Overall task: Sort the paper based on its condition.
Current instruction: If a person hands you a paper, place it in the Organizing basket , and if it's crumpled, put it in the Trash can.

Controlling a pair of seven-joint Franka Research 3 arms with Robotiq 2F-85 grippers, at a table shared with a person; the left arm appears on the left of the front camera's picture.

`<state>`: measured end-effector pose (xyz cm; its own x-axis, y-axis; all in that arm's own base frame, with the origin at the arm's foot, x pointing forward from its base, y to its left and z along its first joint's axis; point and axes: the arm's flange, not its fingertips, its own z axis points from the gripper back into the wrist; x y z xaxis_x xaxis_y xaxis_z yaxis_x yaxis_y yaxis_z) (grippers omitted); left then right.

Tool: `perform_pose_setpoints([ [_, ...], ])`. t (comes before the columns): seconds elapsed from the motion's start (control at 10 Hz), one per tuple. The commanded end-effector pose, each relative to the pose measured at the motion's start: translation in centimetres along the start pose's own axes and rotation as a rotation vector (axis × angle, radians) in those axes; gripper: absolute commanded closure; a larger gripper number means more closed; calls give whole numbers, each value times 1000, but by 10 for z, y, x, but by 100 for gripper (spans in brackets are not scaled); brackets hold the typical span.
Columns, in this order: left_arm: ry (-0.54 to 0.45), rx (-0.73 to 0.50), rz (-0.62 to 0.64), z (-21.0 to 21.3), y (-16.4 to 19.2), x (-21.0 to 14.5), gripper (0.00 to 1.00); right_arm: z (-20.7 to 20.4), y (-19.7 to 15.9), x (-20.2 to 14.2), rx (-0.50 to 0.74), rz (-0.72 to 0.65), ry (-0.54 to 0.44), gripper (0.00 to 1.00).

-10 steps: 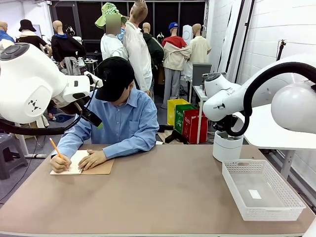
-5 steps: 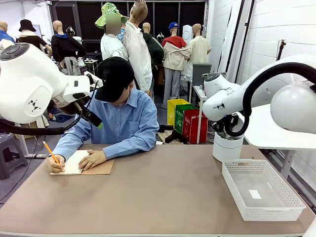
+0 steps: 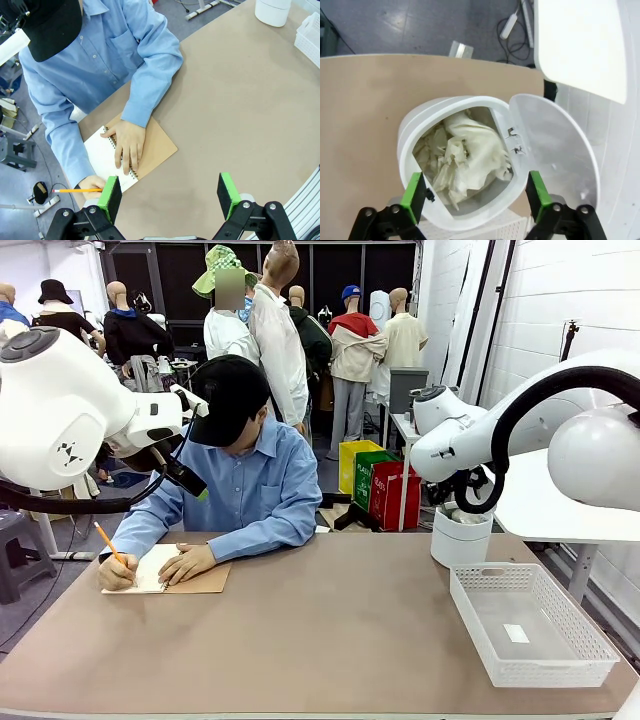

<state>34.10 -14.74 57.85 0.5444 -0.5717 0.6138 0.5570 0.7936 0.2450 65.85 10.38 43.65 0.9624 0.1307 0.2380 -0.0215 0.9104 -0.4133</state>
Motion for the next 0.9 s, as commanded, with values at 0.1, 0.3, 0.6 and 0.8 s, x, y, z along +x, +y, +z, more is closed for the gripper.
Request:
perform_pose_setpoints([
  [0.1,0,1,-4,0,0,0,0,9,2,6,-36,-38,-14,0],
  [0.3,0,1,-4,0,0,0,0,14,5,6,-8,-34,-17,0],
  [0.6,0,1,-4,0,0,0,0,28,20,9,19,-32,-31,0],
  [0.8,0,1,-4,0,0,0,0,15,9,5,12,-10,-24,0],
])
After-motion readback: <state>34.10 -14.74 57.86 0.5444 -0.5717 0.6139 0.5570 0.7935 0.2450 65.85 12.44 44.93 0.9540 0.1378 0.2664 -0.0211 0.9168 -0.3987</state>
